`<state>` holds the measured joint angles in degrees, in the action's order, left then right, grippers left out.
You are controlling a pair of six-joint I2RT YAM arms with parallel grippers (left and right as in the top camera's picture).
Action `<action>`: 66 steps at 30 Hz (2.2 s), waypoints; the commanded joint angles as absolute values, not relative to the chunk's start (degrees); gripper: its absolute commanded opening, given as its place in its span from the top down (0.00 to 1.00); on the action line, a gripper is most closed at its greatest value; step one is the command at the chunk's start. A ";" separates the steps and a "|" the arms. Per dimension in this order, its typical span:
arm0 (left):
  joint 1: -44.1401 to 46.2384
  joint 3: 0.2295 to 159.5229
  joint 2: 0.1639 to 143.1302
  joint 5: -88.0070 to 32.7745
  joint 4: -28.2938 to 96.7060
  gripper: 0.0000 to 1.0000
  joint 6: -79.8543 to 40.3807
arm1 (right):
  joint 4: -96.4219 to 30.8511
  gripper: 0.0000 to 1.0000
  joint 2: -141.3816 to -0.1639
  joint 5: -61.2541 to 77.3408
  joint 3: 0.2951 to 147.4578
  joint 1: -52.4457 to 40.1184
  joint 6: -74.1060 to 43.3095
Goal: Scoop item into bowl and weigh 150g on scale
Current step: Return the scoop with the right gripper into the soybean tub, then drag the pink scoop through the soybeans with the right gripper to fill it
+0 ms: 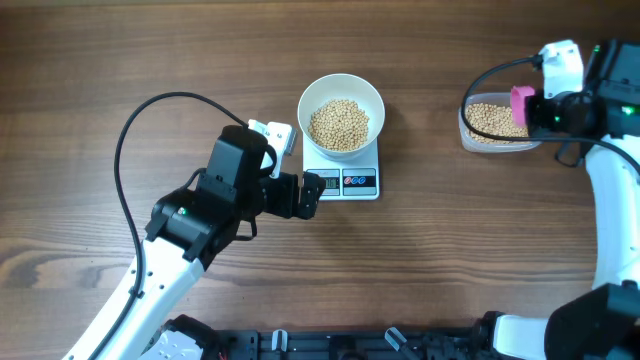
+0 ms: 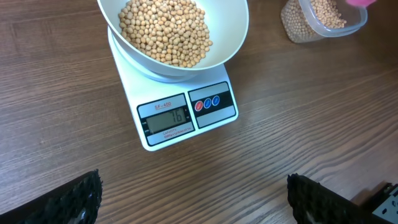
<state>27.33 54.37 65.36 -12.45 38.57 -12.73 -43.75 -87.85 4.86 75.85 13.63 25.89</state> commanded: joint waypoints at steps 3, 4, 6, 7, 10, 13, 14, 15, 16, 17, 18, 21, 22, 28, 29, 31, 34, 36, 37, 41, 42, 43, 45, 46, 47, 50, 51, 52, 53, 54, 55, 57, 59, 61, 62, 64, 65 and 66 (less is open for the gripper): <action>27.64 54.37 65.69 -12.36 38.39 0.00 -12.43 | -44.62 0.96 -92.38 -0.62 75.35 12.69 26.81; 27.64 54.37 65.69 -12.36 38.39 0.00 -12.43 | -44.60 0.96 -92.62 -0.69 75.35 12.71 26.85; 27.64 54.37 65.69 -12.36 38.39 0.00 -12.43 | -44.40 0.96 -93.25 -2.15 75.35 12.71 26.79; 27.64 54.37 65.69 -12.36 38.39 0.00 -12.43 | -44.36 0.96 -93.43 -2.87 75.35 12.71 26.79; 27.64 54.37 65.69 -12.36 38.39 0.00 -12.43 | -43.97 0.96 -93.67 -4.25 75.35 12.71 26.81; 27.64 54.37 65.69 -12.36 38.39 0.00 -12.43 | -43.05 0.96 -93.67 -2.87 75.33 12.69 26.76; 27.64 54.37 65.69 -12.36 38.39 0.00 -12.43 | -42.89 0.96 -93.69 -2.24 75.33 12.69 26.63; 27.64 54.37 65.69 -12.36 38.39 0.00 -12.43 | -42.89 0.96 -93.80 -1.83 75.33 12.69 26.33; 27.64 54.37 65.69 -12.36 38.39 0.00 -12.43 | -42.92 0.96 -93.95 -1.41 75.33 12.69 25.76; 27.64 54.37 65.69 -12.36 38.39 0.00 -12.43 | -42.94 0.96 -94.19 -1.39 75.33 12.69 24.97; 27.64 54.37 65.69 -12.36 38.39 0.00 -12.43 | -43.05 0.96 -94.35 -1.17 75.33 12.69 23.90; 27.64 54.37 65.69 -12.36 38.39 0.00 -12.43 | -43.40 0.96 -94.52 0.21 75.33 12.69 23.88; 27.64 54.37 65.69 -12.36 38.39 0.00 -12.43 | -43.35 0.96 -94.67 0.10 75.33 12.69 23.94; 27.64 54.37 65.69 -12.36 38.39 0.00 -12.43 | -43.79 0.96 -96.77 0.64 75.33 12.69 23.79; 27.64 54.37 65.69 -12.36 38.39 0.00 -12.43 | -44.10 0.96 -97.17 1.93 75.33 12.64 23.77; 27.64 54.37 65.69 -12.36 38.39 0.00 -12.43 | -44.60 0.96 -97.71 5.43 75.33 12.58 23.79; 27.64 54.37 65.69 -12.36 38.39 0.00 -12.43 | -44.91 0.96 -97.84 7.64 75.33 12.53 23.73; 27.64 54.37 65.69 -12.36 38.39 0.00 -12.43 | -45.58 0.96 -97.84 7.64 75.33 12.53 23.55; 27.64 54.37 65.69 -12.36 38.39 0.00 -12.43 | -45.89 0.96 -97.84 7.66 75.33 12.53 23.55; 27.64 54.37 65.69 -12.36 38.39 0.00 -12.43 | -46.44 0.96 -97.84 9.06 75.33 12.53 21.87; 27.64 54.37 65.69 -12.36 38.39 0.00 -12.43 | -46.68 0.96 -97.84 10.09 75.33 12.53 21.87; 27.64 54.37 65.69 -12.36 38.39 0.00 -12.43 | -46.83 0.96 -97.84 11.09 75.33 12.53 21.89; 27.64 54.37 65.69 -12.36 38.39 0.00 -12.43 | -47.22 0.96 -97.84 12.82 75.33 12.56 21.89; 27.64 54.37 65.69 -12.36 38.39 0.00 -12.43 | -47.37 0.96 -97.84 13.47 75.33 12.56 21.87; 27.64 54.37 65.69 -12.36 38.39 0.00 -12.43 | -47.51 0.96 -97.84 14.13 75.33 12.56 21.89; 27.64 54.37 65.69 -12.36 38.39 0.00 -12.43 | -47.66 0.96 -97.84 16.97 75.33 12.56 21.89; 27.64 54.37 65.69 -12.36 38.39 0.00 -12.43 | -47.64 0.96 -97.84 17.54 75.33 12.56 21.91; 27.64 54.37 65.69 -12.36 38.39 0.00 -12.43 | -47.66 0.96 -97.84 18.46 75.33 12.56 21.85; 27.64 54.37 65.69 -12.36 38.39 0.00 -12.43 | -47.70 0.96 -97.84 19.44 75.33 12.56 21.87; 27.64 54.37 65.69 -12.36 38.39 0.00 -12.43 | -47.77 0.96 -97.84 20.36 75.33 12.56 21.85; 27.64 54.37 65.69 -12.36 38.39 0.00 -12.43 | -47.88 0.96 -97.84 21.10 75.33 12.56 21.87; 27.64 54.37 65.69 -12.36 38.39 0.00 -12.43 | -47.90 0.96 -97.84 21.34 75.33 12.56 20.82; 27.64 54.37 65.69 -12.36 38.39 0.00 -12.43 | -47.88 0.96 -97.84 21.39 75.33 12.71 19.46; 27.64 54.37 65.69 -12.36 38.39 0.00 -12.43 | -47.88 0.96 -97.86 22.13 75.33 13.04 18.81; 27.64 54.37 65.69 -12.36 38.39 0.00 -12.43 | -47.88 0.96 -97.91 22.76 75.33 13.28 18.81; 27.64 54.37 65.69 -12.36 38.39 0.00 -12.43 | -47.88 0.96 -98.02 24.21 75.33 13.85 18.81; 27.64 54.37 65.69 -12.36 38.39 0.00 -12.43 | -47.90 0.96 -98.10 25.04 75.31 14.22 18.83; 27.64 54.37 65.69 -12.36 38.39 0.00 -12.43 | -47.92 0.96 -98.30 25.85 75.29 14.63 18.83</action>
